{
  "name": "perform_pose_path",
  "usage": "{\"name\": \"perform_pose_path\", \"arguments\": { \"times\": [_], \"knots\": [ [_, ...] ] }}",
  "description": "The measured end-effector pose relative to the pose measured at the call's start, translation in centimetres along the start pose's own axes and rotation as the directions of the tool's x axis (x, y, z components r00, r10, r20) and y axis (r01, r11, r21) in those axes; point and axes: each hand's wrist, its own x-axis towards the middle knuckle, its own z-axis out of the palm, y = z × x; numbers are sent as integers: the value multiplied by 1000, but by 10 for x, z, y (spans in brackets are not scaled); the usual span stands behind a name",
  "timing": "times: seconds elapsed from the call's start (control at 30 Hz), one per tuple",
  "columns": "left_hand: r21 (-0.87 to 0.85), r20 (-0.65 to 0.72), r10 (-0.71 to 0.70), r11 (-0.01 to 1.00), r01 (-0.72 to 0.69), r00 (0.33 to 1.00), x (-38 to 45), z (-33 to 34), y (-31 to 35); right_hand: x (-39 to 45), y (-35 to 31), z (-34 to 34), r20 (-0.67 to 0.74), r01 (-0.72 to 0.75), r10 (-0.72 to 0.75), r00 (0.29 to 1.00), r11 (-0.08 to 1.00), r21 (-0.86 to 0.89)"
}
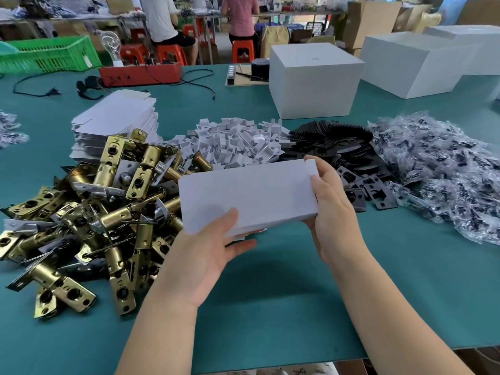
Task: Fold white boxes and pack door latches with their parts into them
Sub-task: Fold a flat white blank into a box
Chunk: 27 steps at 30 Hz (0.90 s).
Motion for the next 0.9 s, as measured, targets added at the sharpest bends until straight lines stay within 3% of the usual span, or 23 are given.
{"name": "perform_pose_path", "arguments": {
  "times": [0.1,0.23,0.43,0.63,0.8,0.9],
  "knots": [
    [-133,-9,-89,987,87,996,1,-5,-1,-2,0,1,71,38,-39,997,999,24],
    [-162,-59,-159,976,147,986,5,-14,-2,-6,2,3,115,75,-66,991,995,-72],
    [-59,-126,-77,996,70,989,4,-17,1,-7,6,0,256,19,50,965,965,-260],
    [-21,-129,-20,1000,17,991,3,-14,-1,-10,1,3,302,-25,106,947,965,-260],
    [-22,-83,16,1000,-18,996,2,-6,-4,-5,4,2,236,-138,123,964,989,44],
    [80,-108,123,990,-114,987,2,2,-4,-4,8,4,141,-143,134,981,988,63]
  ]
}}
